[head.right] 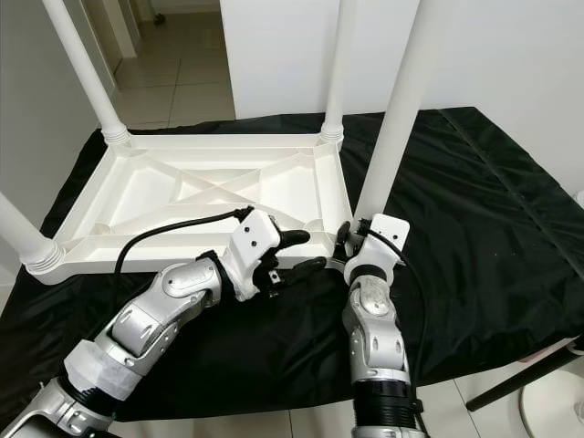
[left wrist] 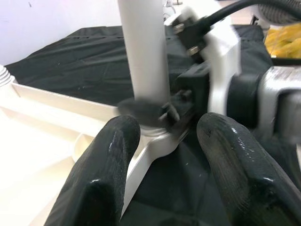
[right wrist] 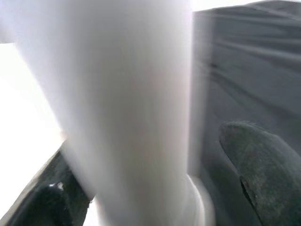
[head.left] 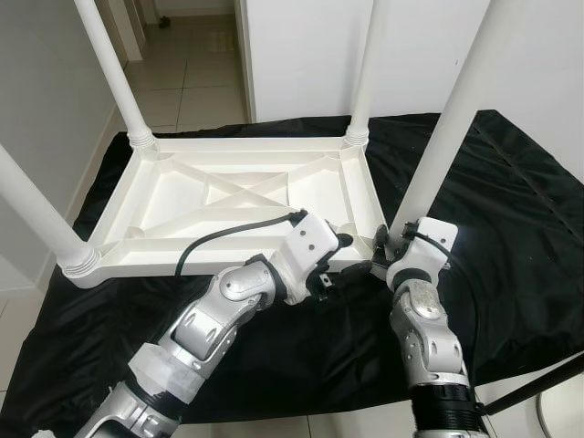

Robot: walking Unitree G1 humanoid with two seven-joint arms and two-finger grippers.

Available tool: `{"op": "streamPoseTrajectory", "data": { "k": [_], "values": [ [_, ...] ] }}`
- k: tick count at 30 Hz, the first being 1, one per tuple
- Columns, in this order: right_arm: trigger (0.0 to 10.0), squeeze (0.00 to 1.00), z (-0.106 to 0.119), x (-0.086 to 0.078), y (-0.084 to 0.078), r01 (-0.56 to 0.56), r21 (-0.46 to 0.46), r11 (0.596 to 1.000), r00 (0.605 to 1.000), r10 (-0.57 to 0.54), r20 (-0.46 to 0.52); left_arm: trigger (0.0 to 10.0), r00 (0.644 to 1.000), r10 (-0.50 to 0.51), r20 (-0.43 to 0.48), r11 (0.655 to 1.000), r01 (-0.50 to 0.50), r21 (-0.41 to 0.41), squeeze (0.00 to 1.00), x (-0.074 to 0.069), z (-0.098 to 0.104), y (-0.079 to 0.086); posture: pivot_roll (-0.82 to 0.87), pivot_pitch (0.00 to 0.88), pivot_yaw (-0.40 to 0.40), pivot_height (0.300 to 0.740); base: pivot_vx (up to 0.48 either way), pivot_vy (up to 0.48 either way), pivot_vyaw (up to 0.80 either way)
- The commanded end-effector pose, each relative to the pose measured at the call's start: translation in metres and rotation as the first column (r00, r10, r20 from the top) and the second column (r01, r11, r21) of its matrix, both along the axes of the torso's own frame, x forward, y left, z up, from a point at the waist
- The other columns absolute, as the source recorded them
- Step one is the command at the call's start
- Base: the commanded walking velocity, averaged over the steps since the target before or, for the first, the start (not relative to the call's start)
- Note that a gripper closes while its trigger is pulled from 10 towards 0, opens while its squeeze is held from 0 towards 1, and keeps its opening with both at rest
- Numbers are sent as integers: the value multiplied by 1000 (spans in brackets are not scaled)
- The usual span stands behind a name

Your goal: Building children table

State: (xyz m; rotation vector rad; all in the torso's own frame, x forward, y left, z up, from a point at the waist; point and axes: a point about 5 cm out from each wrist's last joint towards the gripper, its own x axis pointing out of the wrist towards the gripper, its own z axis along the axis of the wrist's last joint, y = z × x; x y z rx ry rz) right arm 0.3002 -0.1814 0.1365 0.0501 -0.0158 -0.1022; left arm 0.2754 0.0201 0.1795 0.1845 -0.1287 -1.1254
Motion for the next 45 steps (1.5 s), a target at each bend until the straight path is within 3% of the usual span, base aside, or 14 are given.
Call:
{"op": "streamPoseTrajectory", "data": {
  "k": [1, 7, 10, 17, 28, 29, 30, 31, 37, 45],
  "values": [
    [10000, 0, -1, -1, -4, -82, -10, 997, 997, 82, 10, 10000, 994, -111, -9, 993, 111, 26, 0, -7, -3, -2, -137, 0, 42, 740, 0, 0, 0],
    [10000, 0, 0, 3, -12, -206, -81, 975, 978, 208, 7, 10000, 994, -113, -8, 993, 113, 26, 0, -6, -3, -3, -139, 0, 43, 740, 0, 0, 0],
    [10000, 0, 0, 3, -12, -206, -81, 975, 978, 208, 7, 10000, 994, -113, -8, 993, 113, 26, 0, -6, -3, -3, -139, 0, 43, 740, 0, 0, 0],
    [10000, 0, 5, 20, -18, -424, -172, 889, 904, 427, -18, 10000, 995, -103, 2, 994, 103, 25, 0, -4, 0, -2, -125, 0, 43, 740, 0, 0, 0],
    [9647, 0, 9, 30, -16, -519, -176, 837, 851, 525, -15, 10000, 996, -94, 7, 995, 93, 25, 0, -2, 1, -1, -115, 0, 45, 740, 0, 0, 0],
    [6549, 0, 9, 33, -15, -532, -180, 827, 843, 538, -20, 10000, 996, -92, 8, 996, 92, 24, 0, -2, 1, 0, -114, 0, 45, 740, 0, 0, 0],
    [6549, 0, 9, 33, -15, -532, -180, 827, 843, 538, -20, 10000, 996, -92, 8, 996, 92, 24, 0, -2, 1, 0, -114, 0, 45, 740, 0, 0, 0],
    [0, 0, 7, 35, -15, -552, -179, 814, 830, 556, -33, 10000, 996, -90, 10, 996, 90, 25, 0, -2, 2, 0, -111, 0, 45, 740, 0, 0, 0],
    [0, 0, 0, 36, -16, -581, -169, 796, 812, 581, -55, 10000, 996, -84, 15, 996, 84, 23, 0, -1, 3, 0, -106, 0, 44, 740, 0, 0, 0],
    [0, 0, -5, 31, -21, -580, -138, 803, 814, 578, -58, 10000, 995, -94, 14, 995, 94, 19, 0, -2, 4, -3, -111, 0, 50, 740, 0, 0, 0]
  ]
}}
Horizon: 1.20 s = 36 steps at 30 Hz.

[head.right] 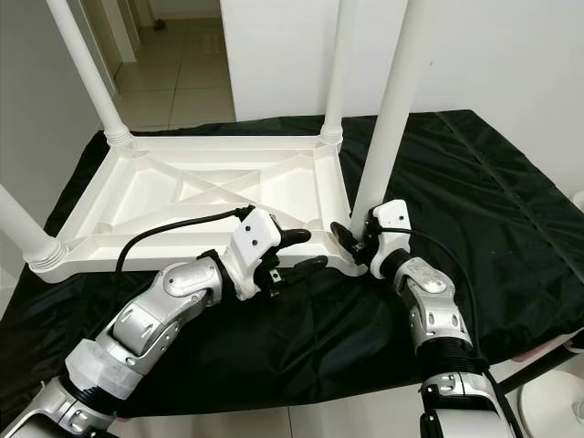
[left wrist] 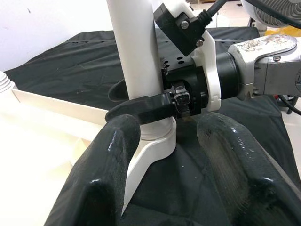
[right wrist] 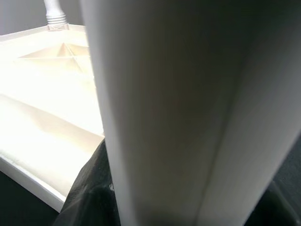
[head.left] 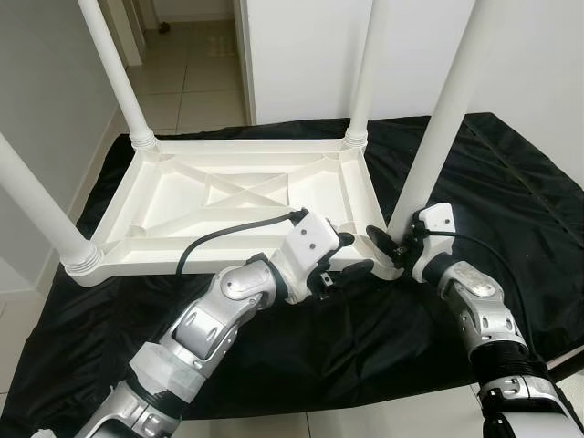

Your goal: Building children table

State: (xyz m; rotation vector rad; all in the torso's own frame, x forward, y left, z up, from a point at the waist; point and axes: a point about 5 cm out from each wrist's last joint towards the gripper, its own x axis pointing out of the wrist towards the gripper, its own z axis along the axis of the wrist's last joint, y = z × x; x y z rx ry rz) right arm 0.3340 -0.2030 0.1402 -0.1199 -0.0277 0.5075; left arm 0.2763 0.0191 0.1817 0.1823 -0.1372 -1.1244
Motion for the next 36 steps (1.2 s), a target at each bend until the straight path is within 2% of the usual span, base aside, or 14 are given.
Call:
{"op": "streamPoseTrajectory", "data": {
  "k": [1, 2, 10, 21, 22, 23, 24, 25, 27, 30, 33, 34, 35, 36],
  "values": [
    [4000, 0, -9, -4, 0, 1, 11, 1000, 999, -1, -42, 10000, 995, -96, 8, 995, 96, 26, 0, -3, 2, -2, -111, 0, 50, 740, 0, 0, 0],
    [10000, 0, -10, -4, -2, 19, 22, 1000, 999, -19, -42, 10000, 995, -98, 8, 995, 98, 25, 0, -3, 2, -2, -120, 0, 54, 740, 0, 0, 0],
    [10000, 0, -9, -3, -7, 174, 31, 984, 984, -173, -39, 10000, 995, -103, 5, 994, 103, 24, 0, -3, 2, -3, -124, 0, 55, 740, 0, 0, 0],
    [10000, 0, -5, -2, -8, 426, 103, 899, 905, -422, -58, 10000, 994, -108, -1, 994, 108, 23, 0, -4, 1, -3, -133, 0, 60, 740, 0, 0, 0],
    [10000, 0, -5, -4, -5, 498, 136, 856, 867, -492, -75, 10000, 994, -109, -3, 994, 109, 23, 0, -5, 1, -3, -136, 0, 60, 740, 0, 0, 0],
    [10000, 0, -5, -4, -5, 498, 136, 856, 867, -492, -75, 10000, 994, -109, -3, 994, 109, 23, 0, -5, 1, -3, -136, 0, 60, 740, 0, 0, 0],
    [10000, 0, -6, -6, 0, 553, 160, 818, 833, -545, -91, 10000, 994, -110, -5, 994, 110, 23, 0, -5, 0, -4, -136, 0, 59, 740, 0, 0, 0],
    [10000, 0, -6, -6, 0, 553, 160, 818, 833, -545, -91, 10000, 994, -110, -5, 994, 110, 23, 0, -5, 0, -4, -136, 0, 59, 740, 0, 0, 0],
    [10000, 0, -7, -9, 7, 621, 183, 762, 783, -613, -105, 10000, 994, -111, -8, 994, 111, 22, 0, -6, 0, -4, -139, 0, 61, 740, 0, 0, 0],
    [10000, 0, -8, -11, 11, 654, 197, 730, 755, -644, -120, 10000, 994, -112, -9, 993, 112, 21, 0, -6, 0, -4, -142, 0, 62, 740, 0, 0, 0],
    [10000, 0, -9, -15, 28, 823, 200, 532, 562, -816, -140, 10000, 993, -117, -10, 993, 118, 19, 0, -7, 0, -6, -142, 0, 60, 740, 0, 0, 0],
    [10000, 0, -9, -15, 28, 823, 200, 532, 562, -816, -140, 10000, 993, -117, -10, 993, 118, 19, 0, -7, 0, -6, -142, 0, 60, 740, 0, 0, 0],
    [10000, 0, -8, -17, 31, 849, 203, 488, 518, -844, -139, 10000, 993, -118, -10, 993, 118, 19, 0, -7, 0, -6, -142, 0, 60, 740, 0, 0, 0],
    [10000, 0, -8, -17, 31, 849, 203, 488, 518, -844, -139, 10000, 993, -118, -10, 993, 118, 19, 0, -7, 0, -6, -142, 0, 60, 740, 0, 0, 0]
  ]
}}
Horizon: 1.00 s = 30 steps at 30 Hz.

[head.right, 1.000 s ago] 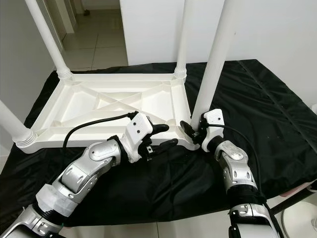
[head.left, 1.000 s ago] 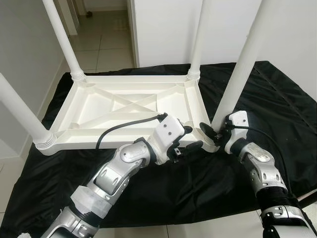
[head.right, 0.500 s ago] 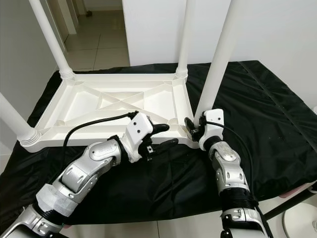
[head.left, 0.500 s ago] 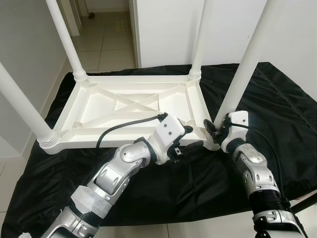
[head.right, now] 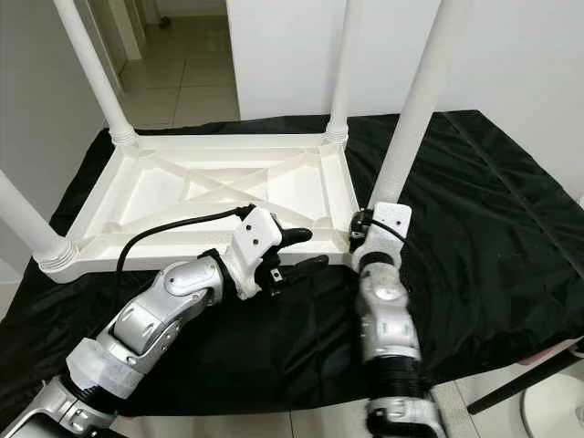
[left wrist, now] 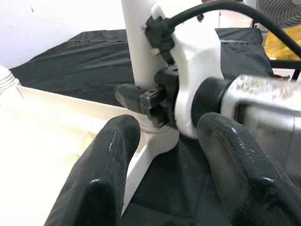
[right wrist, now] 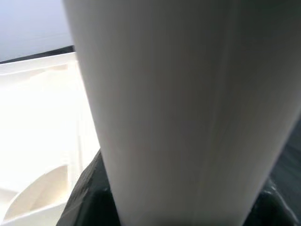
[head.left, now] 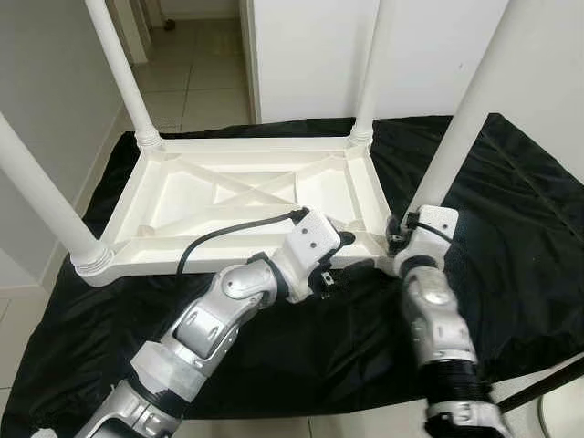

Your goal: Building children table

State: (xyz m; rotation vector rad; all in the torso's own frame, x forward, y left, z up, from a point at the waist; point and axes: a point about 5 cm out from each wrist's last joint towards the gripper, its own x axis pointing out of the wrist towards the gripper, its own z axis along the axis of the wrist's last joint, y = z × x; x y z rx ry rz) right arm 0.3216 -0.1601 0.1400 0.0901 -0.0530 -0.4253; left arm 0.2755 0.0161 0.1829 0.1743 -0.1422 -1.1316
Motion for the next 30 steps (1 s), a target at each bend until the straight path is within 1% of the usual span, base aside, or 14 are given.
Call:
{"op": "streamPoseTrajectory", "data": {
  "k": [1, 4, 10, 11, 13, 14, 15, 17, 20, 22, 23, 25, 27, 30],
  "values": [
    [10000, 0, -5, -3, -7, 104, 54, 993, 994, -102, -36, 10000, 994, -110, -10, 994, 110, 27, 0, -6, -2, -3, -140, 0, 57, 740, 0, 0, 0],
    [10000, 0, -1, -2, -4, 84, 53, 995, 996, -83, -28, 10000, 994, -108, -11, 994, 108, 26, 0, -6, -2, -3, -140, 0, 57, 740, 0, 0, 0],
    [10000, 0, -1, -3, -7, 80, 41, 996, 996, -79, -30, 10000, 995, -104, -12, 994, 104, 27, 0, -6, -2, -2, -134, 0, 51, 740, 0, 0, 0],
    [10000, 475, -2, -4, -6, 58, 45, 997, 998, -56, -30, 10000, 995, -101, -11, 995, 101, 26, 0, -6, -2, -1, -132, 0, 50, 740, 0, 0, 0],
    [10000, 475, -2, -4, -6, 58, 45, 997, 998, -56, -30, 10000, 995, -101, -11, 995, 101, 26, 0, -6, -2, -1, -132, 0, 50, 740, 0, 0, 0],
    [10000, 1000, -1, -4, -4, 16, 49, 999, 1000, -16, -8, 10000, 995, -100, -11, 995, 100, 25, 0, -6, -2, -1, -133, 0, 49, 740, 0, 0, 0],
    [10000, 1000, 2, -5, -1, -33, 47, 998, 999, 32, 22, 10000, 995, -99, -10, 995, 100, 25, 0, -6, -2, -2, -133, 0, 46, 740, 0, 0, 0],
    [10000, 1000, 3, -6, 1, -65, 44, 997, 997, 63, 44, 10000, 995, -100, -9, 995, 100, 25, 0, -7, -2, -2, -132, 0, 44, 740, 0, 0, 0],
    [10000, 1000, 5, -10, -2, -92, 3, 996, 994, 92, 64, 10000, 995, -100, -8, 995, 101, 26, 0, -6, -2, -1, -131, 0, 40, 740, 0, 0, 0],
    [10000, 1000, 4, -13, -5, -118, -1, 993, 990, 118, 74, 10000, 995, -99, -6, 995, 99, 28, 0, -6, -3, -1, -128, 0, 36, 740, 0, 0, 0],
    [10000, 0, 4, -13, -6, -128, 1, 992, 989, 127, 77, 10000, 995, -99, -6, 995, 99, 29, 0, -6, -3, -1, -128, 0, 36, 740, 0, 0, 0],
    [10000, 0, 2, -19, -14, -179, -5, 984, 981, 179, 80, 10000, 995, -97, -7, 995, 97, 28, 0, -7, -3, 0, -132, 0, 36, 740, 0, 0, 0],
    [10000, 0, 2, -19, -14, -179, -5, 984, 981, 179, 80, 10000, 995, -97, -7, 995, 97, 28, 0, -7, -3, 0, -132, 0, 36, 740, 0, 0, 0],
    [10000, 0, 0, -22, -20, -213, -12, 977, 974, 213, 78, 10000, 995, -98, -7, 995, 98, 29, 0, -7, -4, 0, -134, 0, 36, 740, 0, 0, 0]
  ]
}}
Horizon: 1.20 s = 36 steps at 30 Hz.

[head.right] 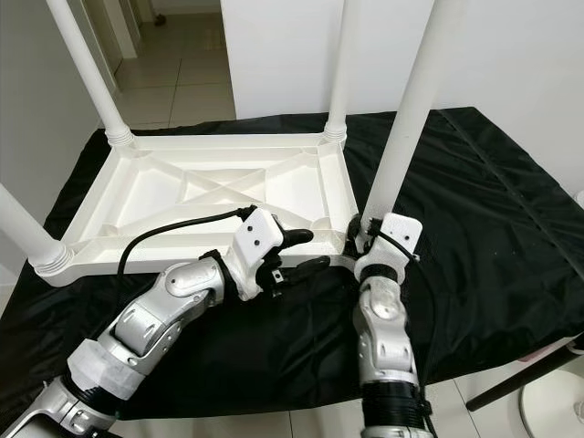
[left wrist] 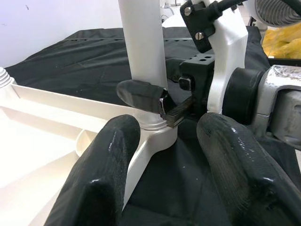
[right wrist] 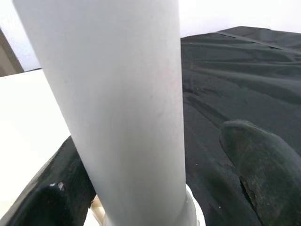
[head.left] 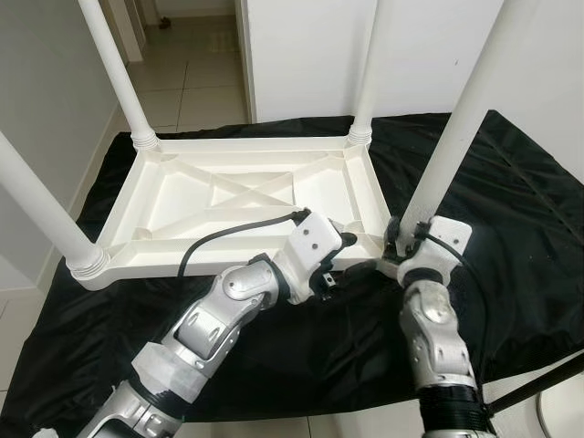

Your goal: Building children table

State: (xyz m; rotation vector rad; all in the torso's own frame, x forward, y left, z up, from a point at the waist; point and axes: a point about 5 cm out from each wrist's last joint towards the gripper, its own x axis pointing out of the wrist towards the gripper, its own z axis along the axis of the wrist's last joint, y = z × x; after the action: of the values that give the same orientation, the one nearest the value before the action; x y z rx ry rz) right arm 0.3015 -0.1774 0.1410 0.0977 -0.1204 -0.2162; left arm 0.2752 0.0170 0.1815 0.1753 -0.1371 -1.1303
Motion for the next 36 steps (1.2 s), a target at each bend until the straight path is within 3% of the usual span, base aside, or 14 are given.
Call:
{"op": "streamPoseTrajectory", "data": {
  "k": [1, 7, 9, 16, 19, 22, 24, 30, 33, 36],
  "values": [
    [10000, 0, -1, -4, -6, -32, 4, 999, 999, 32, 3, 10000, 995, -101, -3, 995, 101, 27, 0, -7, -2, -1, -135, 0, 36, 740, 0, 0, 0],
    [10000, 0, 1, -9, -11, -111, 5, 994, 993, 111, 27, 10000, 995, -96, 1, 995, 96, 24, 0, -6, -1, -1, -127, 0, 34, 740, 0, 0, 0],
    [10000, 0, 4, -11, -11, -186, -22, 982, 982, 187, 41, 10000, 996, -90, 2, 996, 90, 24, 0, -6, -1, 1, -123, 0, 33, 740, 0, 0, 0],
    [10000, 0, 8, -6, -19, -266, -74, 961, 963, 269, 30, 10000, 997, -81, 6, 996, 81, 27, 0, -6, 1, 3, -99, 1, 28, 740, 0, 0, 0],
    [10000, 0, 13, 5, -26, -391, -143, 909, 919, 393, -18, 10000, 997, -79, 18, 996, 78, 33, 0, -7, 3, 3, -77, 8, 11, 740, 0, 0, 0],
    [10000, 0, 13, 8, -25, -438, -161, 884, 898, 438, -40, 10000, 997, -77, 22, 996, 77, 34, 0, -7, 4, 4, -75, 10, 12, 740, 0, 0, 0],
    [10000, 0, 10, 11, -20, -524, -181, 832, 851, 518, -82, 10000, 997, -67, 23, 997, 67, 31, 0, -7, 4, 4, -68, 11, 4, 740, 0, 0, 0],
    [10000, 0, 7, 16, -16, -603, -187, 776, 798, 589, -126, 10000, 998, -61, 24, 998, 61, 28, 0, -7, 5, 5, -59, 10, -1, 740, 0, 0, 0],
    [10000, 0, 6, 31, -14, -670, -186, 719, 743, 648, -171, 10000, 999, -42, 33, 999, 41, 25, 0, -5, 7, 6, -40, 1, -11, 740, 0, 0, 0],
    [10000, 0, 6, 37, -14, -699, -190, 690, 715, 672, -191, 10000, 999, -32, 37, 999, 31, 24, 0, -4, 8, 6, -35, 0, -14, 740, 0, 0, 0]
  ]
}}
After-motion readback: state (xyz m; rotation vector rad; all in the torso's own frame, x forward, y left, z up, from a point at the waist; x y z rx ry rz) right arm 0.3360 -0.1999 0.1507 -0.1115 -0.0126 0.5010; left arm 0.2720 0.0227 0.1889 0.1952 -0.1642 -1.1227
